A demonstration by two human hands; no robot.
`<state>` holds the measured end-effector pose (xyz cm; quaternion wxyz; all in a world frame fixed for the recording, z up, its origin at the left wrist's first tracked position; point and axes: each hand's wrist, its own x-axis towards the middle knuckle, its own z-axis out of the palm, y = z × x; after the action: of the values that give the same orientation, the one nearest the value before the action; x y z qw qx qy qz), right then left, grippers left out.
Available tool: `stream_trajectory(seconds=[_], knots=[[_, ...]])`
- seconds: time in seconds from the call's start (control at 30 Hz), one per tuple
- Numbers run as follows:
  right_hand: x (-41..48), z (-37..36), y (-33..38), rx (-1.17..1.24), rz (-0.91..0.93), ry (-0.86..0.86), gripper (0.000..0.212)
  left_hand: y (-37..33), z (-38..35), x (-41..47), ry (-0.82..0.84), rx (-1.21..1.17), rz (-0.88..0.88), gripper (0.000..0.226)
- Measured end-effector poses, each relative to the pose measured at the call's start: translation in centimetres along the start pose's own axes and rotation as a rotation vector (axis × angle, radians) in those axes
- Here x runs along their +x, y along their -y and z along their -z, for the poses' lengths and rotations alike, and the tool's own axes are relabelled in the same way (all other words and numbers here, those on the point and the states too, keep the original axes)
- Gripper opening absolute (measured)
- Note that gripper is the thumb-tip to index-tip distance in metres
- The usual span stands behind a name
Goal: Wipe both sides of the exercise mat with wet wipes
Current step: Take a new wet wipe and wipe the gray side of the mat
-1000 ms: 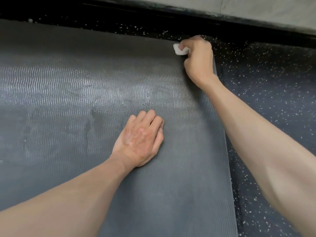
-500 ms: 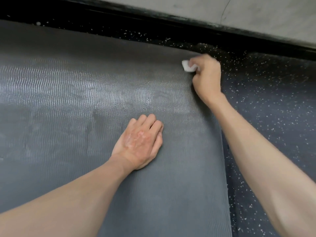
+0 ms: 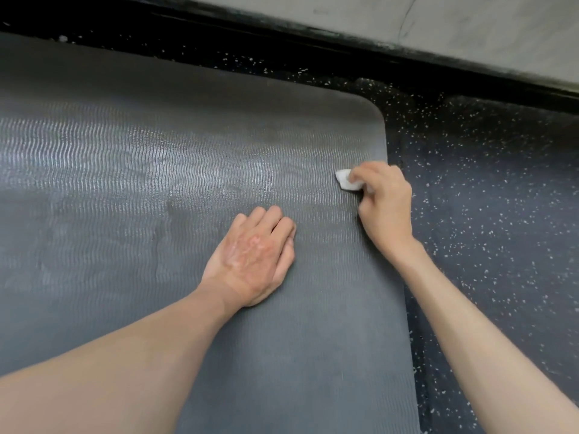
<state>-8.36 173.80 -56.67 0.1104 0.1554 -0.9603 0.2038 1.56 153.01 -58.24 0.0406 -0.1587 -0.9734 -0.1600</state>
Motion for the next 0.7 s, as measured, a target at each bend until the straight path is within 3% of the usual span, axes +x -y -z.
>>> stream_trajectory(seconds=[0.17,0.37,0.57,0.7], knots=[[3.5,-1.3,0.7,-0.017,-0.09,-0.025,0.038,-0.1,0.1,0.0,0.004,0.007,-0.002,0.019],[-7.2,1.0,2.3,0.007,-0.081,-0.062,0.036,0.1,-0.2,-0.1,-0.01,-0.003,0.003,0.018],[-4.0,0.1,2.6,0.007,-0.171,-0.055,0.037,0.0,-0.1,-0.1,-0.026,-0.006,-0.009,0.018],[-11.9,2.8,4.2,-0.014,-0.127,-0.008,0.035,0.0,-0.2,-0.1,-0.03,-0.01,-0.011,0.02]])
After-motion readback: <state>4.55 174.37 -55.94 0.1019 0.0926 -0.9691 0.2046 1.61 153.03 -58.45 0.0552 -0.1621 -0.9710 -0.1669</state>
